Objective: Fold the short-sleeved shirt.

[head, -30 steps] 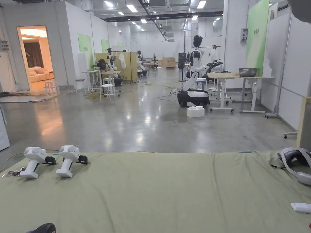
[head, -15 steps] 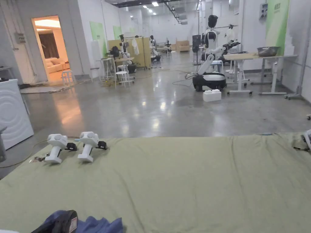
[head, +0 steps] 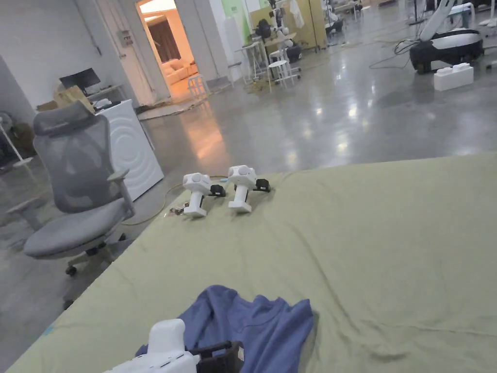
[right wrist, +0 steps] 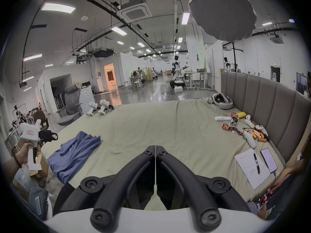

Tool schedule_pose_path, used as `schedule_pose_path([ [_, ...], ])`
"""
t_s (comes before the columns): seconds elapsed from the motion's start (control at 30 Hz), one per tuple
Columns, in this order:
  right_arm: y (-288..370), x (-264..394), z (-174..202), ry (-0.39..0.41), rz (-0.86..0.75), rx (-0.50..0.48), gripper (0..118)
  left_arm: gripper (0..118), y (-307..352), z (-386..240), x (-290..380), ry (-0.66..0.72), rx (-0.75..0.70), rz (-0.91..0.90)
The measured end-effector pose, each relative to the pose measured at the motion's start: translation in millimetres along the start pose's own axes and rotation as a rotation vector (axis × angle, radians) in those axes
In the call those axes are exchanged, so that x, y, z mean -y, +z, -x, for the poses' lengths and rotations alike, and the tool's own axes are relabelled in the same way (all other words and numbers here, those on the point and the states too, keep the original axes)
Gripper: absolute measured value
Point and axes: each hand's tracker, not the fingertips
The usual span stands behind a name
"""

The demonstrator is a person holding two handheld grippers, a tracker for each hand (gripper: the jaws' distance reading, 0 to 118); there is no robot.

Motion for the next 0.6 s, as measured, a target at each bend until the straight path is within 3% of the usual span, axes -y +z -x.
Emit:
schedule_pose_path([
  [0.2, -30, 25, -7, -0.021, 0.139, 0.036, 3, 110, -121, 30, 7, -0.009, -0.073, 0.181],
  [0.33, -43, 38, -9, -0.081, 0.195, 0.067, 3, 109, -179, 45, 17, 0.027, -0.086, 0.263],
  [0.4, -51, 43, -10, -0.091, 0.229, 0.093, 3, 96, -202, 52, 20, 0.079, -0.119, 0.283],
  [0.47, -56, 46, -10, -0.077, 0.25, 0.105, 3, 93, -218, 57, 23, 0.11, -0.146, 0.346],
  [0.53, -61, 49, -10, -0.061, 0.266, 0.109, 3, 93, -214, 51, 23, 0.074, -0.149, 0.323],
  [0.6, -67, 51, -10, -0.06, 0.275, 0.105, 3, 83, -212, 41, 19, -0.029, -0.158, 0.335],
])
